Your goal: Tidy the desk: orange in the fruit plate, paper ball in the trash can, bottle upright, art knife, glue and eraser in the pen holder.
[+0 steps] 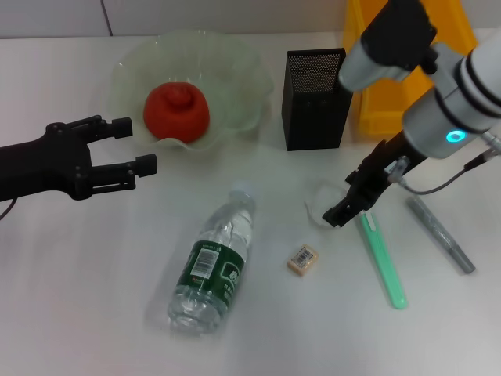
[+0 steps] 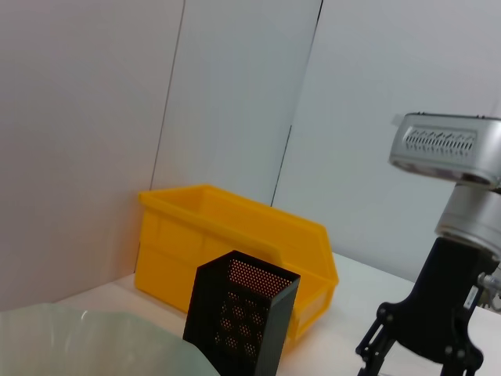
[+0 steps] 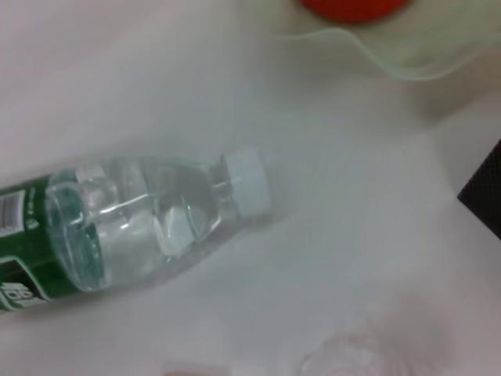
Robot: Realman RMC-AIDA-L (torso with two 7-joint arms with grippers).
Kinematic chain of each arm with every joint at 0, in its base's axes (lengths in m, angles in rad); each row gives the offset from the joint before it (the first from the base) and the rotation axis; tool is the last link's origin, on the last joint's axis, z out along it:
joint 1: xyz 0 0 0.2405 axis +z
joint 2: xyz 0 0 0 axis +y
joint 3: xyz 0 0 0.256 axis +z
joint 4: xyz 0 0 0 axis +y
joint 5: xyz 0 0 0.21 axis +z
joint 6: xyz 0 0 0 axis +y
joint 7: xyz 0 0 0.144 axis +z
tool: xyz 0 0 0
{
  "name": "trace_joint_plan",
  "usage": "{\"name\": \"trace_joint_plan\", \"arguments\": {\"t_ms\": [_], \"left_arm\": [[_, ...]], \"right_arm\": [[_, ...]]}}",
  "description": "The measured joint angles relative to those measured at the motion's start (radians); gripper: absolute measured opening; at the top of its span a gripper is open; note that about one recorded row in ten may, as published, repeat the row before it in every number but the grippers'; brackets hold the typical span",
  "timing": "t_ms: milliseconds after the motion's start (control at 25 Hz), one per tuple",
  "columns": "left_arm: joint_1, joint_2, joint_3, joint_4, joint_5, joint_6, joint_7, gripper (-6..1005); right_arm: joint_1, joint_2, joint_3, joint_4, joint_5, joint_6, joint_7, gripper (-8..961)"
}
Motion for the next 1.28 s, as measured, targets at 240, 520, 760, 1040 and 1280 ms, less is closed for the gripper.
{"name": "trace_joint_plan", "arguments": {"t_ms": [240,520,760,1040,1280], "left_arm": [[0.000,-0.004,0.000,0.000,0.002,-0.008,0.001,842],[-0.006,-0.005,-0.001,-0.011,0.022,-0.031,0.003,841],[-0.009,-0.008,-0.003,-0.012,0.028,-0.032,0.003,834],[-0.010,-0.004,-0.008,-0.012,0.024,-0.029,0.003,826],[-0.023,-0.006,-0.003,-0.012,0.027,-0.036,-0.002,819]], "right_arm": [[0.013,0.001,-0.067,0.055,0.018,0.086,-0.002,717],[0.007,0.001,-0.082,0.050,0.052,0.087,-0.014,615],[-0.109,-0.003,-0.009,-0.207,0.059,-0.025,-0.016,544],[-0.316,-0.004,0.202,-0.577,0.168,-0.057,-0.063,544],[-0.408,-0.007,0.296,-0.492,0.187,0.377,-0.137,544]]}}
